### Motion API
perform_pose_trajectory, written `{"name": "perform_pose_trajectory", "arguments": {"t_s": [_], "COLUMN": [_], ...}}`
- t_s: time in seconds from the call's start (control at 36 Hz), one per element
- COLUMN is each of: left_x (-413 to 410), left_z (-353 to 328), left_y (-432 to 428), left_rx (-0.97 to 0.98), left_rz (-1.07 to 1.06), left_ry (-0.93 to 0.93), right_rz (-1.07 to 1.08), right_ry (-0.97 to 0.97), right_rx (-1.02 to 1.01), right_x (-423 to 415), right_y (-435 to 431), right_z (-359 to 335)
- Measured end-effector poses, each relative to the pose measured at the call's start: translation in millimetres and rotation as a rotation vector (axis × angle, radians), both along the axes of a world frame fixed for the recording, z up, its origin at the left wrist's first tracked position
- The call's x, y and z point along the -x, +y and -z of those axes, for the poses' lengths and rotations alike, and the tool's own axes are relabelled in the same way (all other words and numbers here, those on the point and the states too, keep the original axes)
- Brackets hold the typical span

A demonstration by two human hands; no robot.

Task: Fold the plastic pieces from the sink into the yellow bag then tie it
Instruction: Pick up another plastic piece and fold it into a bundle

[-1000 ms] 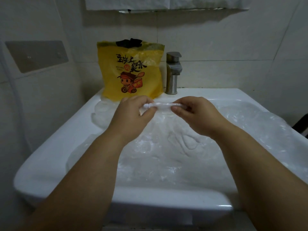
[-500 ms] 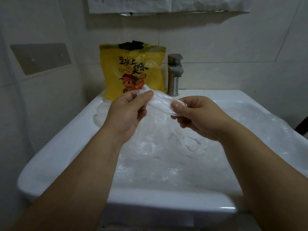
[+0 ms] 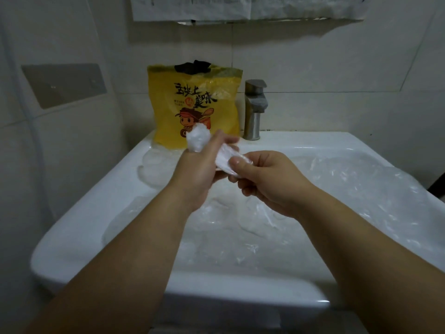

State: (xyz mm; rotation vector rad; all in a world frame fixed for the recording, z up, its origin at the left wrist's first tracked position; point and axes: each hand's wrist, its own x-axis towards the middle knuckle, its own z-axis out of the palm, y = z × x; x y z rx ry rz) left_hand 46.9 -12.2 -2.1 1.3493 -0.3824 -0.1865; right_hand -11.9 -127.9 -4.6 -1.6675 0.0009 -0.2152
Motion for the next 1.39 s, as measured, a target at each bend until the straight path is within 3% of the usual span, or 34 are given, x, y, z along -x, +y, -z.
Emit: {"name": "perform_pose_trajectory", "arguments": {"t_s": [0.19, 0.33, 0.53, 0.81, 1.0, 1.25, 1.39], "left_x": [-8, -10, -8, -2, 1, 2, -2], "left_z": [5, 3, 3, -8, -13, -14, -6], "left_y": [9, 16, 25, 28, 27, 31, 25], "left_rx": [-0.165, -0.18, -0.35, -0.08, 0.041, 0.097, -0.109], "left_rz": [-0.223, -0.155, -0.025, 0.268, 0.313, 0.369, 0.185], "left_ry": [-0.11, -0.183, -0.256, 0.0, 0.056, 0.044, -0.084], "right_rz": [0.012, 0.015, -0.031, -0.029, -0.036, -0.125, -0.005], "right_ry": [0.045, 0.054, 0.068, -0.037, -0.12, -0.133, -0.103], "right_rx": [0.019, -0.002, 0.08, -0.114, -0.226, -0.183, -0.005], "right_x": [2, 2, 4, 5, 5, 8, 10], "right_y": [-10, -20, -35, -39, -36, -41, -38], "right_z": [-4, -7, -9, -13, -17, -19, -16]}}
